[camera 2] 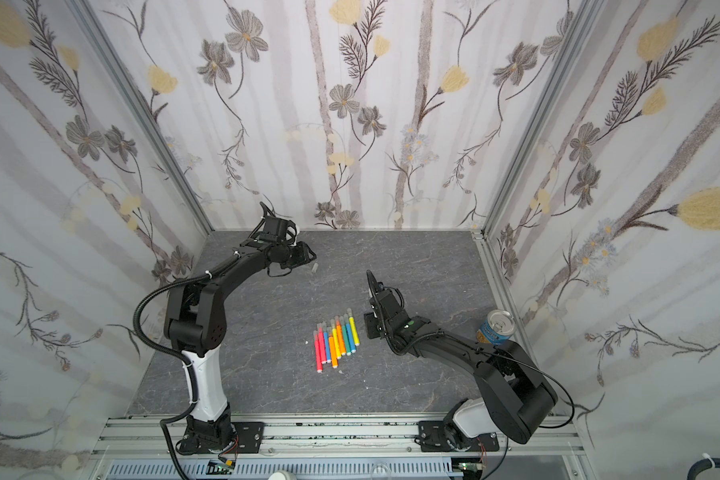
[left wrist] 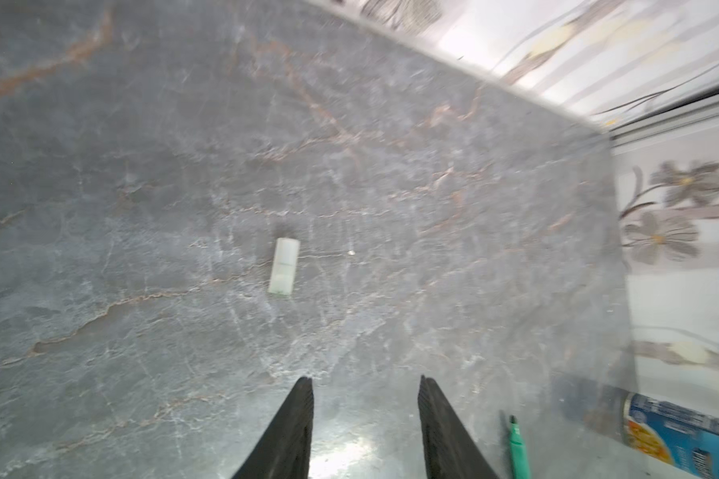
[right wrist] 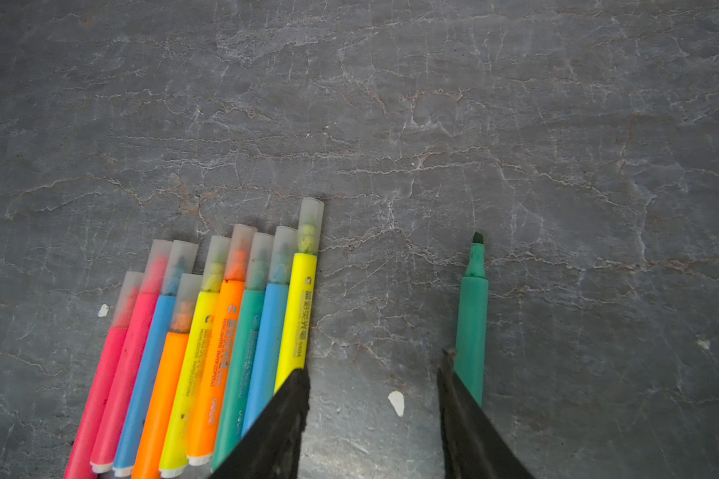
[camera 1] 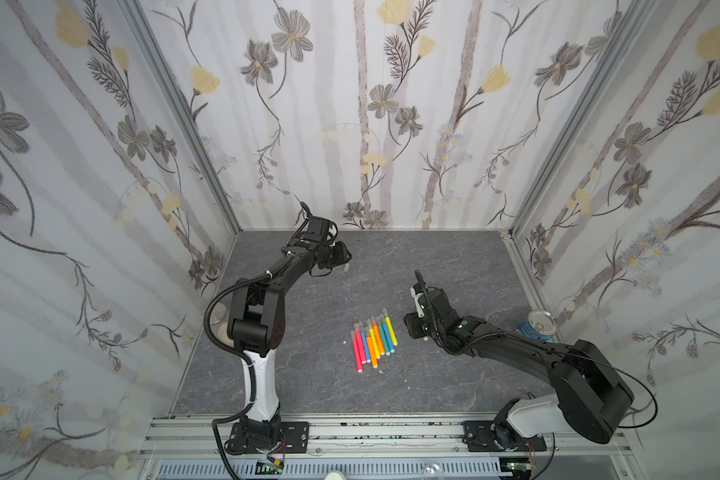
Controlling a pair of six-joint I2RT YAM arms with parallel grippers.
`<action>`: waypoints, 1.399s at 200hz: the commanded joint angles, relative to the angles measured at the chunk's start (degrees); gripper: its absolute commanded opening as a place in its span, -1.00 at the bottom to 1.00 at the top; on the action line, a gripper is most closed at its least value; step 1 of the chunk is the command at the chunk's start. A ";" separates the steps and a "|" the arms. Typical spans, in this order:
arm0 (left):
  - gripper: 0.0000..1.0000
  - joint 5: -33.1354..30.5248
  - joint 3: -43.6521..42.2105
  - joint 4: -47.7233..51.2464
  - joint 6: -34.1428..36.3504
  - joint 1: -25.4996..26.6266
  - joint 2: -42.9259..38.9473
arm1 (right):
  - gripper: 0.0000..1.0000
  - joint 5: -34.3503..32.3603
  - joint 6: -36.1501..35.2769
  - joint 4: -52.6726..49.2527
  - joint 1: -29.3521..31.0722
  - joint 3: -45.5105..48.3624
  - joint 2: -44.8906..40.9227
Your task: Open the pen caps
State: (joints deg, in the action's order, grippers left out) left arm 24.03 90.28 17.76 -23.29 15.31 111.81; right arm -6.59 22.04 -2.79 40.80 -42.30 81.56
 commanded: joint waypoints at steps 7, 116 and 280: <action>-0.14 4.29 -7.31 -15.46 -4.72 -0.11 -9.97 | 0.01 -1.33 0.94 -0.21 0.48 -0.41 0.57; 1.00 10.13 -36.94 -47.81 -14.24 -0.11 -24.02 | -0.08 -2.62 1.86 -3.09 4.42 -6.81 7.89; 0.89 1.45 -39.09 -37.92 -5.88 -0.12 -27.48 | -0.21 -2.24 3.44 -3.29 7.80 -10.69 18.18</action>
State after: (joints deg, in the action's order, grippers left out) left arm 26.00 51.11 -19.62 -29.95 15.27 83.79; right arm -8.27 24.58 -6.11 48.58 -52.56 99.02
